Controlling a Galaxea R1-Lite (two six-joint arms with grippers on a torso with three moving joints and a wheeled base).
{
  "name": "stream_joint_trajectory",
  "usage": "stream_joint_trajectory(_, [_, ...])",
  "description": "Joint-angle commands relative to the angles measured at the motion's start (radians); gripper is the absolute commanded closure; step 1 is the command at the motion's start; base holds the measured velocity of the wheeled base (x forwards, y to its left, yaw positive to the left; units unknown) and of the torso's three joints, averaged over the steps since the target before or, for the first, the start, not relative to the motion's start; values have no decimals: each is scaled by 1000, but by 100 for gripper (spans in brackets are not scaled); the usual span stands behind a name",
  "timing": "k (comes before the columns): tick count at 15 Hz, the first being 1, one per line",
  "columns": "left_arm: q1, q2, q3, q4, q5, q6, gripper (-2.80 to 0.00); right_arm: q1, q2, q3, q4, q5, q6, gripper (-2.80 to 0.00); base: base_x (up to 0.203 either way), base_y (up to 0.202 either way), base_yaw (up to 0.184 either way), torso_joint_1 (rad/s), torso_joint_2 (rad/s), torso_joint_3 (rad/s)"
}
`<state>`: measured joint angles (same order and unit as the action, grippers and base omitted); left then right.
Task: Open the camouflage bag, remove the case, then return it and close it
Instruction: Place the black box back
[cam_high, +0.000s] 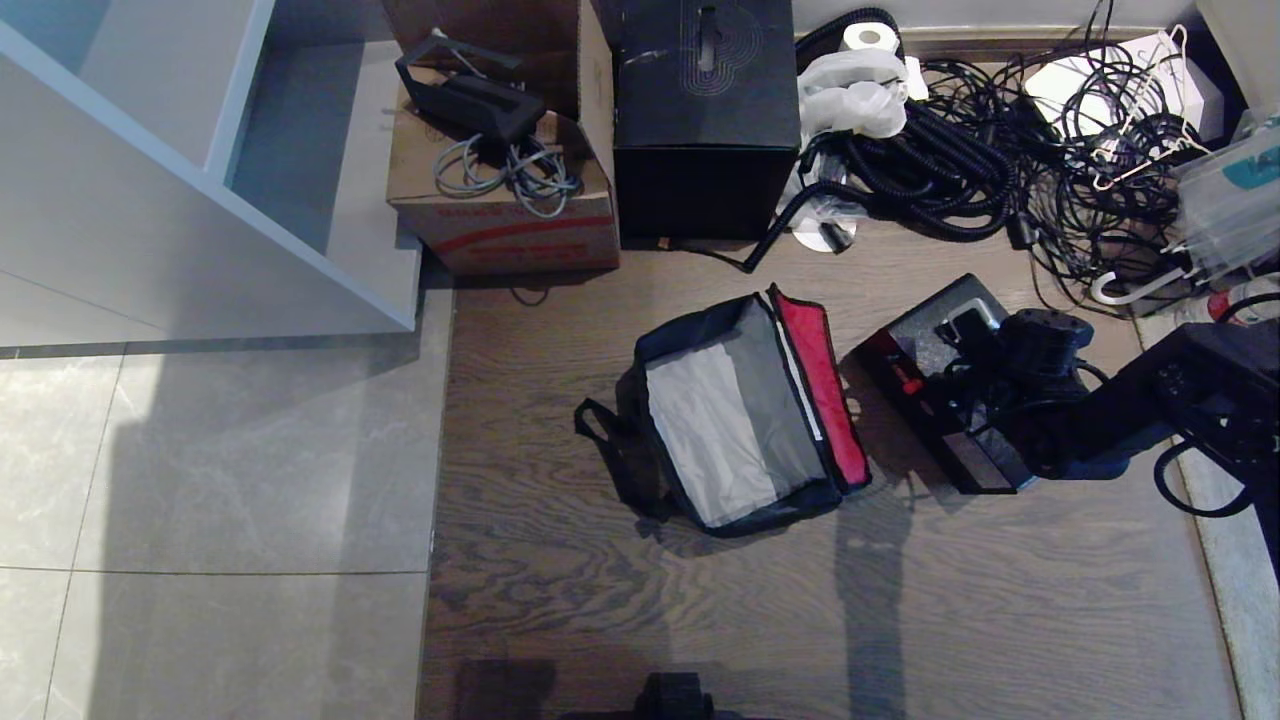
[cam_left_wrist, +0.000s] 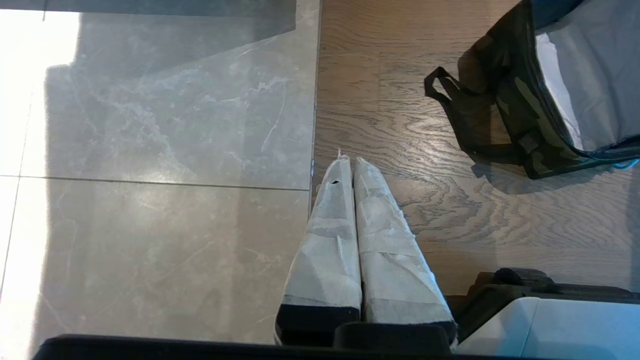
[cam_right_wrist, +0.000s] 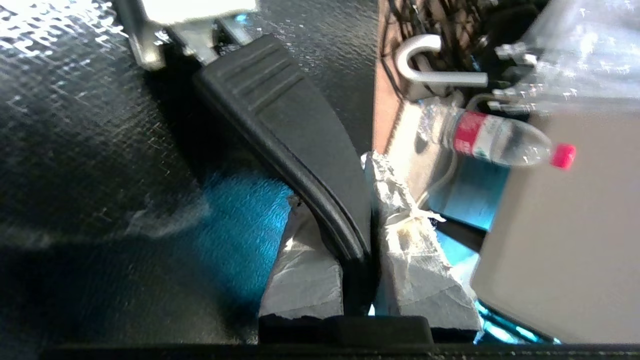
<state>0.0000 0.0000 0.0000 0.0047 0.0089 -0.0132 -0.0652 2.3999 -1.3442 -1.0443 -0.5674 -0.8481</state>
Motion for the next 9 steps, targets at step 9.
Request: stream_joint_trajectory(9, [0, 0, 0, 0, 0, -1, 0, 2, -344, 257, 34, -12, 12, 0, 0, 0, 0, 0, 0, 0])
